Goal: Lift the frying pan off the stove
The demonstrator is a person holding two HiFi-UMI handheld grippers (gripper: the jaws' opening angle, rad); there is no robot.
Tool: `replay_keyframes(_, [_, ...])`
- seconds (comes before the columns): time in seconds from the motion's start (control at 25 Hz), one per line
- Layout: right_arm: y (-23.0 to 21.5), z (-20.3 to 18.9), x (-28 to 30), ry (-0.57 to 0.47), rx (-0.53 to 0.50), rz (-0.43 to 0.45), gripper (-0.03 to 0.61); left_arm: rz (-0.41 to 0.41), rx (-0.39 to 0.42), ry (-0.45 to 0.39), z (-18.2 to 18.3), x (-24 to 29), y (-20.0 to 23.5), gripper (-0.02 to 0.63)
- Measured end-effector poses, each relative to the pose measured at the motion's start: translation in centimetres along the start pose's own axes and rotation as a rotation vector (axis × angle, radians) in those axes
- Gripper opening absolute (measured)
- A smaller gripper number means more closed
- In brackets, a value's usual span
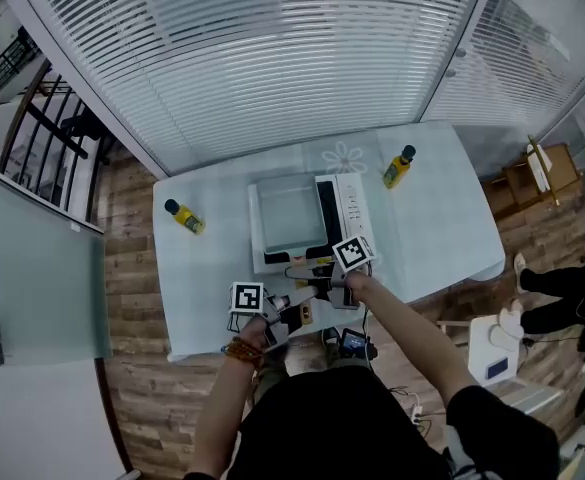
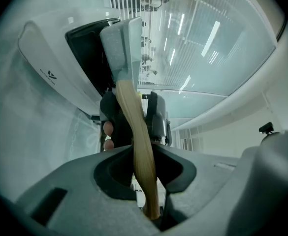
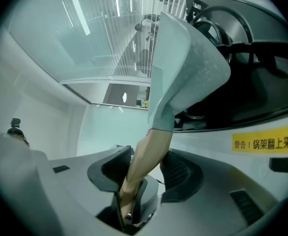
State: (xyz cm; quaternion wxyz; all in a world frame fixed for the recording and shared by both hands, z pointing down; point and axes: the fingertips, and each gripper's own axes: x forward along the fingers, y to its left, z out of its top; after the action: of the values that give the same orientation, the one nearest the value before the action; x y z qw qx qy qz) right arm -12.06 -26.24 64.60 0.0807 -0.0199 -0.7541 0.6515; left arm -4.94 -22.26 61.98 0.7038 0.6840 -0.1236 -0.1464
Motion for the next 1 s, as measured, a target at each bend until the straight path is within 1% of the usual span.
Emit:
replay_keyframes(0.08, [0.4, -0.2, 0.2, -0.013, 0.02, 0.026, 0.183, 0.018, -0.002, -0.007, -0.1, -0.3, 0.3, 0.094])
replay_keyframes(0.16, [0.5, 0.3, 0.0, -0.023, 0.014, 0.03, 0.181, 0.018, 0.013, -0.01, 0.3, -0.2, 0.2, 0.095])
replay_keyframes(0.24, [0.8, 0.4, -0.1, -0.042, 0.009, 0.036, 0.181, 0.003, 0.04, -0.02, 0.4, 0.0, -0.3, 0.098])
replay_keyframes(0.36, [0.8, 0.3, -0.1, -0.057, 0.042, 0.023, 0.179, -0.002, 0.082, -0.044, 0.7, -0.1, -0.3, 0.101])
replay_keyframes(0.44, [0.7, 0.3, -0.1, -0.051, 0.028, 0.021, 0.178, 0.001, 0.083, -0.049, 0.6, -0.2, -0.2, 0.101])
replay_keyframes(0.56, [0.5, 0.4, -0.3, -0.049, -0.002, 0.0, 0.179, 0.009, 0.061, -0.05, 0.5, -0.3, 0.2, 0.101])
replay_keyframes(0.76, [0.8, 0.4, -0.8, -0.072, -0.02, 0.006, 0.178, -0.008, 0.055, -0.059, 0.2, 0.0, -0.5, 0.101])
replay_keyframes(0.88, [1.3, 0.5, -1.1, -0.067, -0.037, -0.009, 0.179, -0.004, 0.077, -0.055, 0.1, 0.3, -0.9, 0.1])
replay_keyframes(1.0, [1.8, 0.4, -1.4, -0.061, -0.044, -0.022, 0.179, -0.022, 0.096, -0.052, 0.0, 0.5, -1.2, 0.1])
